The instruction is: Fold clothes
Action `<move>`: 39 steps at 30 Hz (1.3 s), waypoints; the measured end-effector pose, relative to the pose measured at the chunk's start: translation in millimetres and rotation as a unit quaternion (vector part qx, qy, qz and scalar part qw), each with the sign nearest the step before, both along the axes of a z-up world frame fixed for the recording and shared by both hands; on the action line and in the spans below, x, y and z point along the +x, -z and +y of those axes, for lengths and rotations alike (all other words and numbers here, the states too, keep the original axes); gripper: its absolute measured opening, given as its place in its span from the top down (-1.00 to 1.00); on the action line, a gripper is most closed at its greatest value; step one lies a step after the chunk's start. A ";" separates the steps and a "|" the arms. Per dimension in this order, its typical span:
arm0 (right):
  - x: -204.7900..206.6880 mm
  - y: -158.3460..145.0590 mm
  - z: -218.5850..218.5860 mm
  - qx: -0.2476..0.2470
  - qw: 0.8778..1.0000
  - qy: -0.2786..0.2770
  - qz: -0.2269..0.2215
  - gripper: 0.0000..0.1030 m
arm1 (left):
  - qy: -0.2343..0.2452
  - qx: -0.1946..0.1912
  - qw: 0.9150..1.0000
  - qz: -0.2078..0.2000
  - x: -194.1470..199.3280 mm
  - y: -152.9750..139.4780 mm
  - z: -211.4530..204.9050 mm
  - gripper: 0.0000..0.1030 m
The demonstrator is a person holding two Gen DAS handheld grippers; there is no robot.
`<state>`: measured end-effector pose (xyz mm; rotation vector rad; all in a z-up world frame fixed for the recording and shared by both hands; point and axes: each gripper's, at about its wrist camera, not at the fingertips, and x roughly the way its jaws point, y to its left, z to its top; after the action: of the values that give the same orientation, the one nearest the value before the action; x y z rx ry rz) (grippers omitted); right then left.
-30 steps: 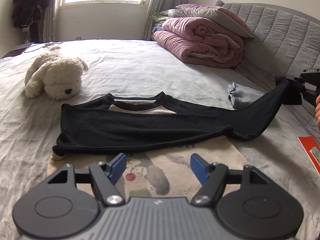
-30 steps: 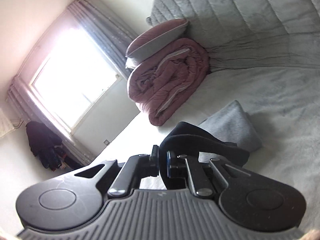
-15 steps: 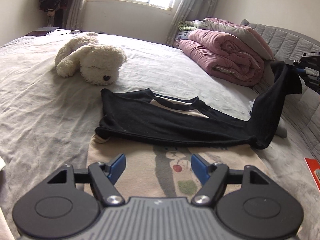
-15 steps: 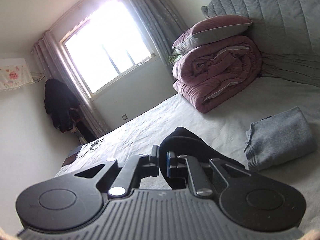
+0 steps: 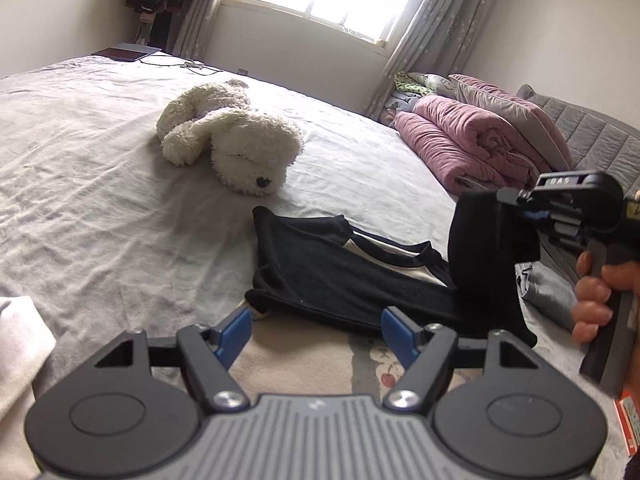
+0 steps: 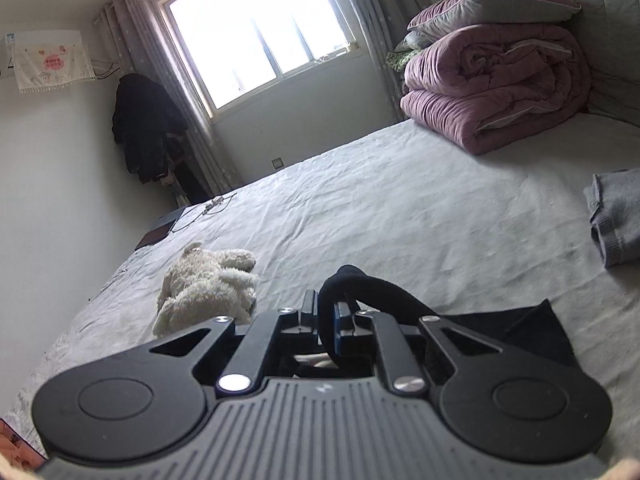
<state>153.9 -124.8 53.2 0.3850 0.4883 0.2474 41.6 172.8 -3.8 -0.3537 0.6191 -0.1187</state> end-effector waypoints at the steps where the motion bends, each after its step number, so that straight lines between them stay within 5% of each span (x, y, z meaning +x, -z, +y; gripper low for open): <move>1: -1.3 8.0 5.3 -0.002 1.000 -0.005 0.007 0.78 | -0.004 -0.003 1.000 0.001 0.6 0.0 2.2 -0.42; 13: -18.3 101.3 40.5 -0.027 0.995 -0.041 0.088 0.78 | -0.016 -0.028 0.999 0.008 10.5 0.9 4.0 -0.42; 18: -27.6 108.6 45.1 -0.038 0.994 -0.066 0.075 0.66 | -0.012 -0.027 0.999 0.014 14.7 4.2 -0.9 -0.42; 21: -29.0 101.2 32.1 0.006 0.994 -0.081 0.072 0.14 | -0.013 -0.029 0.999 0.020 16.3 6.4 -0.4 -0.42; 29: -12.0 100.9 5.9 0.098 0.991 -0.036 0.084 0.06 | -0.028 -0.063 0.997 0.032 20.6 10.0 11.3 -0.42; 34: -6.9 88.8 35.8 0.042 0.996 -0.055 0.053 0.06 | -0.028 -0.125 0.990 0.050 26.2 18.6 25.4 -0.40; 39: -10.0 79.0 89.4 -0.070 0.991 -0.117 0.009 0.06 | -0.041 -0.168 0.984 0.050 28.0 21.2 40.1 -0.39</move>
<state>143.9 -35.4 -25.8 0.1919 0.5663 0.4339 69.6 212.9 -25.0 -0.7151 0.6832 -0.1283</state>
